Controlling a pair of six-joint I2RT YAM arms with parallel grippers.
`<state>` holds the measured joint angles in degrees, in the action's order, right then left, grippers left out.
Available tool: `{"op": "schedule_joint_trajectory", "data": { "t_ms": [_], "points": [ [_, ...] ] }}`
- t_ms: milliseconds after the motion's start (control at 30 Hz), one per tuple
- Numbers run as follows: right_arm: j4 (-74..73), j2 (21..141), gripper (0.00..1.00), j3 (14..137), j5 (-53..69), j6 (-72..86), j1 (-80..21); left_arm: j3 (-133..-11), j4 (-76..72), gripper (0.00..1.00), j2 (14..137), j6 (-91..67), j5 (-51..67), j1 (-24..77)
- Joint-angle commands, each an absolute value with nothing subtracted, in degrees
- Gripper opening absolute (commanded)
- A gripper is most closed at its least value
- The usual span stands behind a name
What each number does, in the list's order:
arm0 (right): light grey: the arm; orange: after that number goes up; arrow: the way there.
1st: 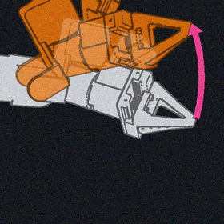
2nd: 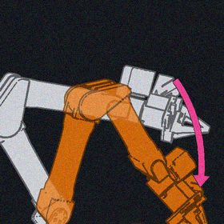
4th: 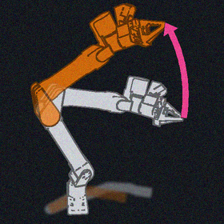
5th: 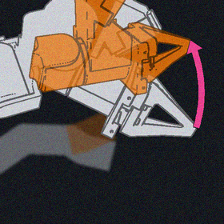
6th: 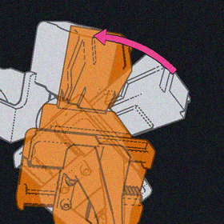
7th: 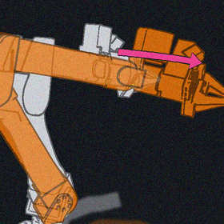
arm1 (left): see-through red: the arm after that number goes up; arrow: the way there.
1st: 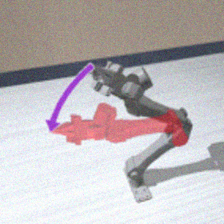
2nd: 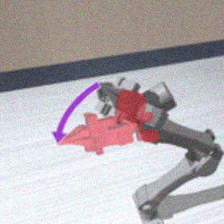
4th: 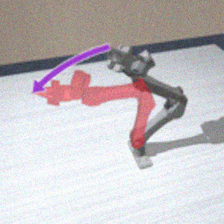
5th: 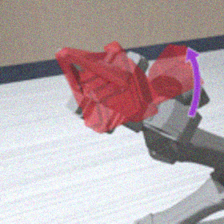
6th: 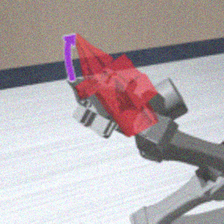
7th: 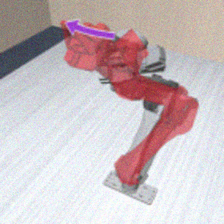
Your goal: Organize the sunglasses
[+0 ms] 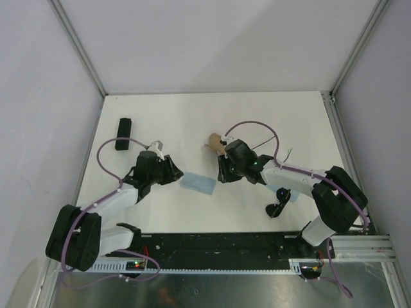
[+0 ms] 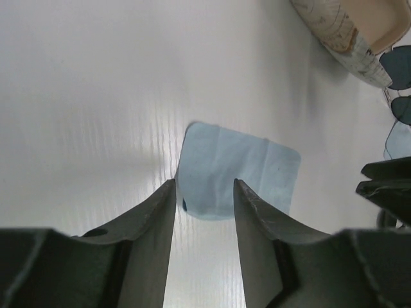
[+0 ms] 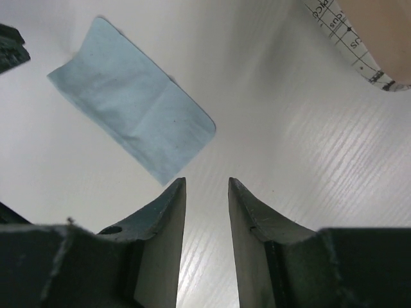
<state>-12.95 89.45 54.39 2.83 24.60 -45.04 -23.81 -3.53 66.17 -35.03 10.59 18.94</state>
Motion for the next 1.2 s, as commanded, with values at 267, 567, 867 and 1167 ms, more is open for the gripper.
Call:
{"op": "schedule_joint_trajectory", "data": {
  "t_ms": [267, 567, 867, 1167],
  "points": [
    [-9.6, 98.3, 0.33, 57.8, -4.3, 26.2, -48.5, -33.4, -3.8, 0.41, 78.3, -28.8, 9.5, 18.3],
    [-8.1, 102.8, 0.33, 58.8, -5.1, 26.6, -49.0, -33.9, -4.0, 0.42, 78.9, -28.4, 8.6, 18.4],
    [-8.1, 105.8, 0.29, 60.0, -5.7, 26.3, -49.2, -34.8, -4.1, 0.42, 79.9, -28.3, 8.8, 18.4],
    [-8.2, 106.7, 0.2, 60.0, -5.3, 25.8, -50.4, -34.9, -4.3, 0.42, 80.9, -28.3, 9.0, 18.4]
  ]
}}
